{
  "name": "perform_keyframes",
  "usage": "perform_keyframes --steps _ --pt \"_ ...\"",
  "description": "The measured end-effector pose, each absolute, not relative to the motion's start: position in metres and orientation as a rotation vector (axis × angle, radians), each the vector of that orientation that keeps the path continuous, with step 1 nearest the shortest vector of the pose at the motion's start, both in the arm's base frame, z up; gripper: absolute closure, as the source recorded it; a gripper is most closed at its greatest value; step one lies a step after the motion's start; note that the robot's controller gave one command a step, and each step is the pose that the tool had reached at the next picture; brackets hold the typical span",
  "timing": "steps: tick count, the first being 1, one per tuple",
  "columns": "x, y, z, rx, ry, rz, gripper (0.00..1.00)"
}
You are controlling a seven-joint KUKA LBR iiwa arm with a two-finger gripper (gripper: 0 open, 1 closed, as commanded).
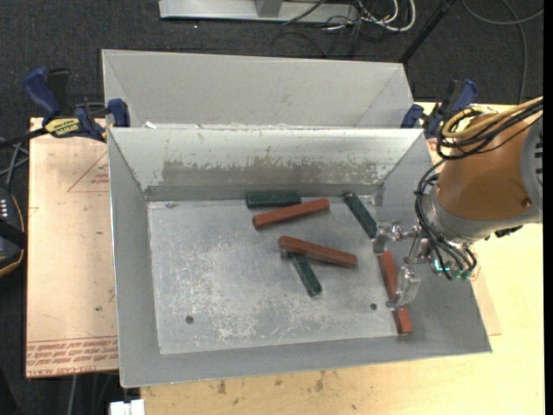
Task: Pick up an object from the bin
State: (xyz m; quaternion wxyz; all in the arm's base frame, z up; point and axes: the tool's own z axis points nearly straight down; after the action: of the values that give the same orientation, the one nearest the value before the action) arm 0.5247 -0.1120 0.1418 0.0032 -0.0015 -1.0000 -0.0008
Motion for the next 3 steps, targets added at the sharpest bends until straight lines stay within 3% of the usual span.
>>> perform_keyframes --steps 1,2,3 --pt "0.527 -0.112 0.146 0.0 -3.142 -0.001 0.0" --pt "0.575 -0.098 0.099 -0.036 -3.154 0.002 0.0" --pt "0.589 -0.108 0.068 -0.02 -3.142 -0.006 0.0"
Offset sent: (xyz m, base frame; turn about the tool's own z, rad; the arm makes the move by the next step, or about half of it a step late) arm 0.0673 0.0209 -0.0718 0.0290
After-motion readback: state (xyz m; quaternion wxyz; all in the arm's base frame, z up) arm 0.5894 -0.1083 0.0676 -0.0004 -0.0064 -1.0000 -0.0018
